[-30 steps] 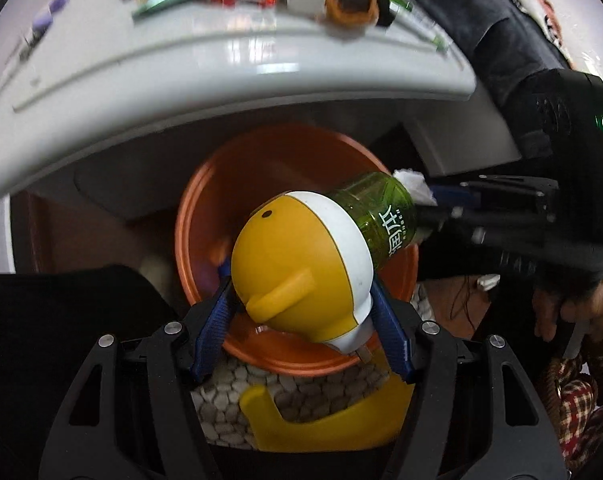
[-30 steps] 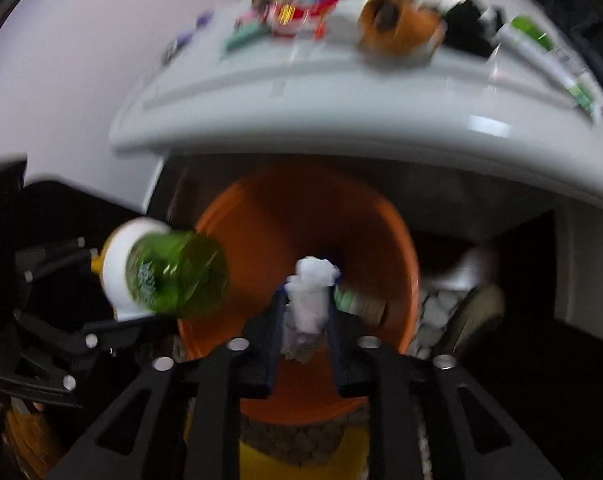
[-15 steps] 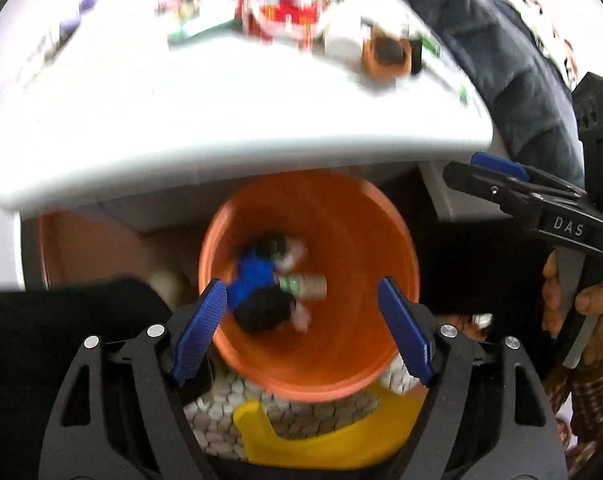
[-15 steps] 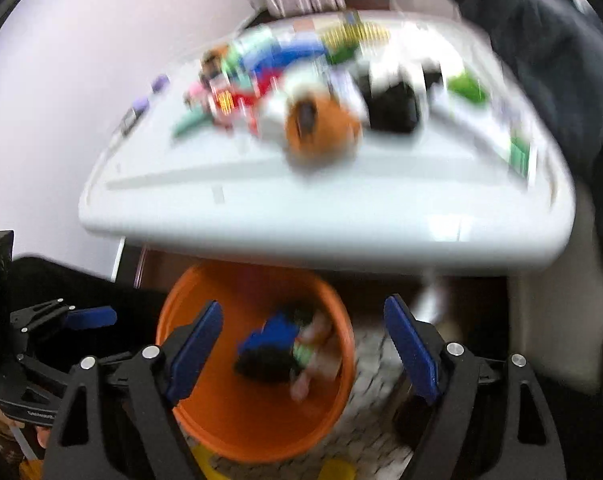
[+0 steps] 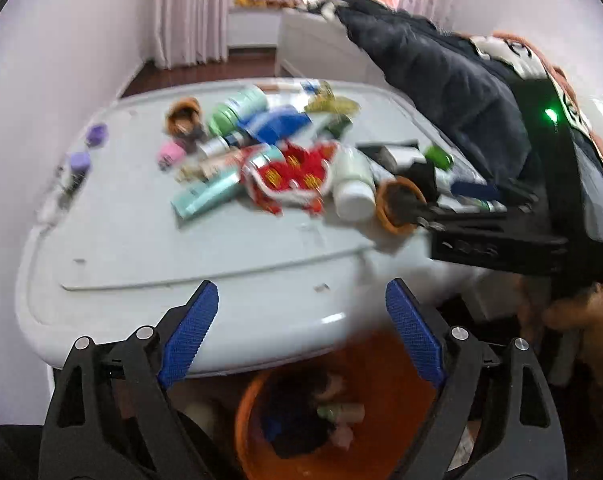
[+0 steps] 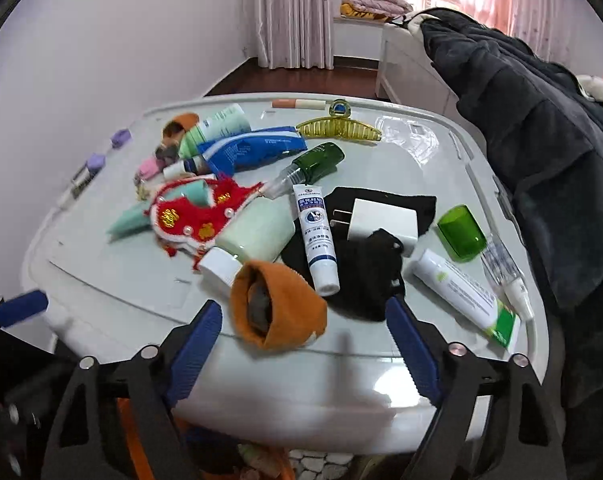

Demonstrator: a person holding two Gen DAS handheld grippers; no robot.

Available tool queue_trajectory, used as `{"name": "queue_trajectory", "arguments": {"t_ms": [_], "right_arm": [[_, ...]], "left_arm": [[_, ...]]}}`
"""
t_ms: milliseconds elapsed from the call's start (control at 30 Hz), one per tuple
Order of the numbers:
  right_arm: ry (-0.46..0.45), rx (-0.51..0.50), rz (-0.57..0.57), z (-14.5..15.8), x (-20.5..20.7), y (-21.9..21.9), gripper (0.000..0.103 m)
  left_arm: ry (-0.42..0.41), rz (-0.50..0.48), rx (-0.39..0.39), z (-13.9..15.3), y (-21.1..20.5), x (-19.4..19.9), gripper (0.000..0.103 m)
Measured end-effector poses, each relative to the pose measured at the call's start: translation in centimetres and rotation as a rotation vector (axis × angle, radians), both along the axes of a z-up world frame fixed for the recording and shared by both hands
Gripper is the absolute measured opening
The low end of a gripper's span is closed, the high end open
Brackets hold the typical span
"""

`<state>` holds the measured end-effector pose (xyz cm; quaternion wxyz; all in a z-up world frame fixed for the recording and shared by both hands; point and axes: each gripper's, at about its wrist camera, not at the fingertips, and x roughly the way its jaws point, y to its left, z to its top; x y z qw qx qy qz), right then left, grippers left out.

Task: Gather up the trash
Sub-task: 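Grasp the orange knit sock with the right gripper while the left grasps the white-capped pale green bottle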

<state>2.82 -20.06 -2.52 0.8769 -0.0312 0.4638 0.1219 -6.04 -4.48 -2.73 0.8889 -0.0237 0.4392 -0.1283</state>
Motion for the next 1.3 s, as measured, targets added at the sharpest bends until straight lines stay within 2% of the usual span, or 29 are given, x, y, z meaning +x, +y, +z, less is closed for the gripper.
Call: {"name": "queue_trajectory", "arguments": {"t_ms": [100, 200, 267, 333, 433, 600, 767, 900, 1100, 1300], "right_arm": [[-0.022, -0.035, 0.023, -0.4, 0.2, 1.0, 0.082], [-0.029, -0.068, 0.038, -0.9, 0.5, 2.0, 0.077], [-0.013, -0.106, 0.039, -1.6, 0.8, 2.5, 0.067], [0.018, -0.116, 0.048, -2.5, 1.1, 2.7, 0.047], [0.027, -0.138, 0.045, -2.6, 1.0, 2.7, 0.036], [-0.026, -0.049, 0.04, 0.6, 0.0, 0.8, 0.036], [-0.093, 0.058, -0.023, 4.5, -0.6, -2.9, 0.036], [-0.123, 0.126, -0.094, 6.1, -0.3, -5.7, 0.037], [-0.127, 0.149, -0.124, 6.3, -0.2, -7.6, 0.038], [-0.105, 0.172, -0.123, 6.1, -0.2, -8.7, 0.038]], "left_arm": [[-0.017, -0.034, -0.002, 0.3, -0.3, -0.4, 0.084], [-0.023, -0.05, 0.015, 0.2, -0.9, -0.6, 0.084], [-0.014, -0.052, 0.011, 0.0, -0.9, -0.6, 0.084], [-0.003, -0.047, 0.007, -0.2, -0.7, -0.6, 0.084], [0.017, -0.025, -0.011, -0.6, -0.1, -0.4, 0.084], [0.069, 0.025, -0.081, -1.2, 1.0, 0.3, 0.084], [0.071, 0.048, -0.131, -0.5, 0.6, 1.8, 0.084], [0.041, 0.006, -0.113, 0.1, -2.6, 4.4, 0.084], [0.062, 0.005, -0.128, -2.1, -6.8, 9.4, 0.084], [0.116, 0.027, -0.095, -4.1, -8.3, 12.2, 0.064]]}}
